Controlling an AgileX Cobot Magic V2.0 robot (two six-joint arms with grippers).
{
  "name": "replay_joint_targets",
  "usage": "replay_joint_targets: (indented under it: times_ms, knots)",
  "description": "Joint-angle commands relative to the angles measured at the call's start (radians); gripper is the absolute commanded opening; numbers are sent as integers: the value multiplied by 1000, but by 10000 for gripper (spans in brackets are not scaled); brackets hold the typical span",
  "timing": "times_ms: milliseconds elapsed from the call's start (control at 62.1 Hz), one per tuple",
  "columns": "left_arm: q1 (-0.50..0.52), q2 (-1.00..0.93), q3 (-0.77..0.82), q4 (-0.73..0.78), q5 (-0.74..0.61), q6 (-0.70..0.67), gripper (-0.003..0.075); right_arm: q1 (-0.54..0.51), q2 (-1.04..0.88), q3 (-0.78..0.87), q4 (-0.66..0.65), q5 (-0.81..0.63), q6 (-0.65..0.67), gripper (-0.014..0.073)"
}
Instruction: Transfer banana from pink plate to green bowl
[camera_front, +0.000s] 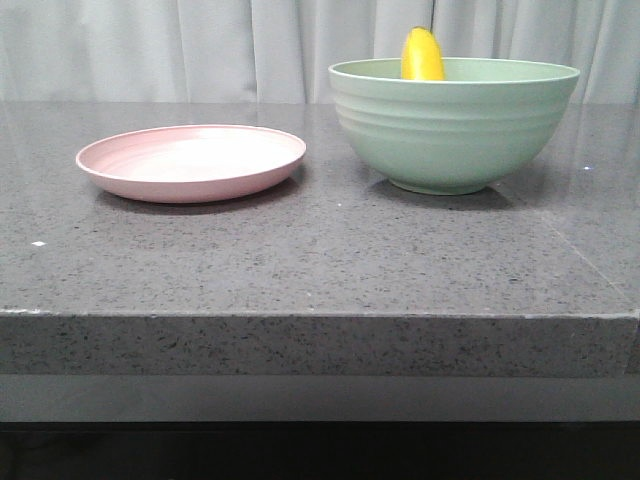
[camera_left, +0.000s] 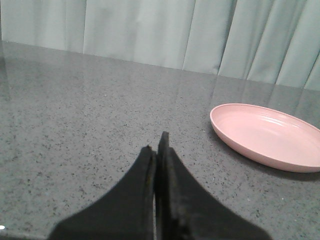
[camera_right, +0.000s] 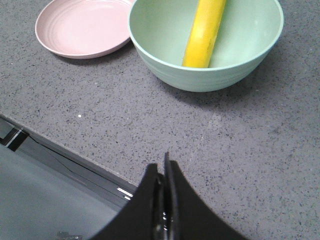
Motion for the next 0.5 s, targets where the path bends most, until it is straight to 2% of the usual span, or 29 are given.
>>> replay_joint_targets:
  times_ms: [0, 80, 225, 306, 483]
  knots:
    - [2, -11, -1, -23, -86, -10, -20, -6, 1, -22, 21, -53, 1, -71]
    - [-9, -21, 27, 14, -100, -35, -20, -6, 1, -20, 21, -51, 1, -71]
    - [-44, -21, 80, 249, -149, -280, -20, -6, 1, -20, 21, -49, 1, -71]
    - [-65, -21, 117, 325, -215, -365, -20, -6, 1, -20, 21, -49, 1, -71]
    - [-91, -21, 129, 334, -238, -332, -20, -6, 1, -20, 21, -49, 1, -71]
